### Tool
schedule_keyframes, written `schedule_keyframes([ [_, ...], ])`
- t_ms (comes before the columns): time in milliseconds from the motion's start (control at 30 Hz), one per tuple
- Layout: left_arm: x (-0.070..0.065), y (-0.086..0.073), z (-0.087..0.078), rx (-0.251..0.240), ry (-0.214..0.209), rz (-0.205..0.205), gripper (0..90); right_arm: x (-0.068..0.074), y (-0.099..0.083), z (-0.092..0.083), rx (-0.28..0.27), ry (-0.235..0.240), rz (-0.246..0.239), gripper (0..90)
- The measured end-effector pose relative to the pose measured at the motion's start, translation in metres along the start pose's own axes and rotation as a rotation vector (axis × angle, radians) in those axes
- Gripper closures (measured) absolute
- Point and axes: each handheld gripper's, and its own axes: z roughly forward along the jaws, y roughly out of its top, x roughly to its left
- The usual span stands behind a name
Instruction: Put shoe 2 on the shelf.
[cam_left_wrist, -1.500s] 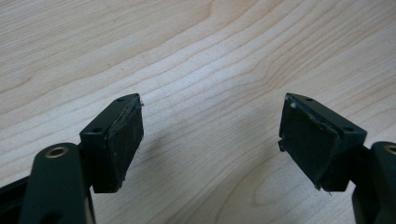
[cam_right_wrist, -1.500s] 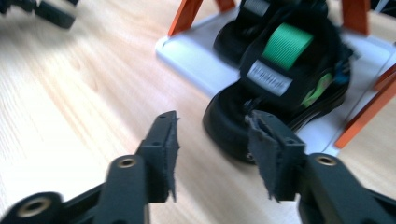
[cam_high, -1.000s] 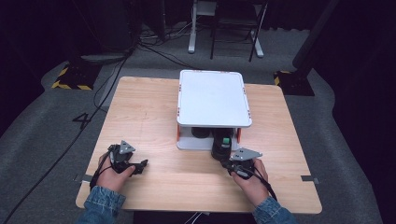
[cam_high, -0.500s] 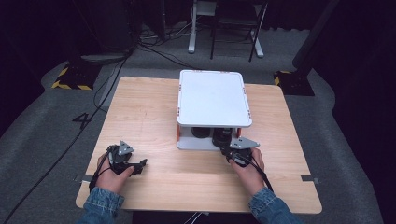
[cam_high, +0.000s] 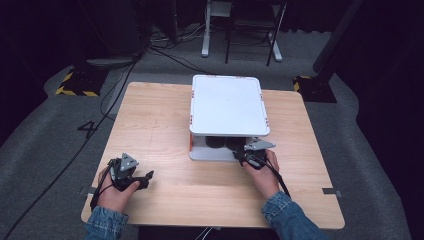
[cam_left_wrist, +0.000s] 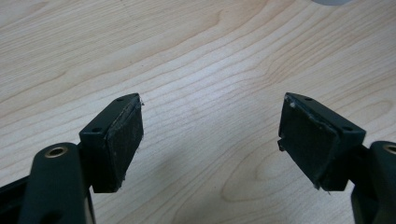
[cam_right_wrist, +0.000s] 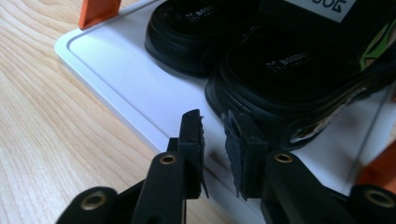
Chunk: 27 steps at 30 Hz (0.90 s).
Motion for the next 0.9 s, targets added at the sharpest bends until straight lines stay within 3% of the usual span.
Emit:
schedule_keyframes([
  [233, 0.000, 0.002, -0.003, -0.027, 0.000, -0.007, 22.7, 0.003, 0.002, -0.002, -0.018, 0.032, -0.002, 60.7],
  [433, 0.000, 0.009, -0.005, -0.062, -0.010, -0.003, 22.8, 0.013, 0.012, -0.051, -0.096, 0.077, -0.010, 52.8],
  [567, -0.001, 0.012, -0.007, -0.078, -0.023, -0.017, 22.8, 0.011, 0.018, -0.082, -0.116, 0.051, -0.034, 47.8],
  [833, 0.003, 0.023, -0.015, -0.121, -0.036, -0.045, 22.8, -0.013, 0.021, -0.123, -0.142, -0.036, 0.036, 33.3],
  [900, 0.005, 0.025, -0.016, -0.116, -0.039, -0.054, 22.7, -0.022, 0.017, -0.131, -0.112, -0.049, 0.036, 27.7],
])
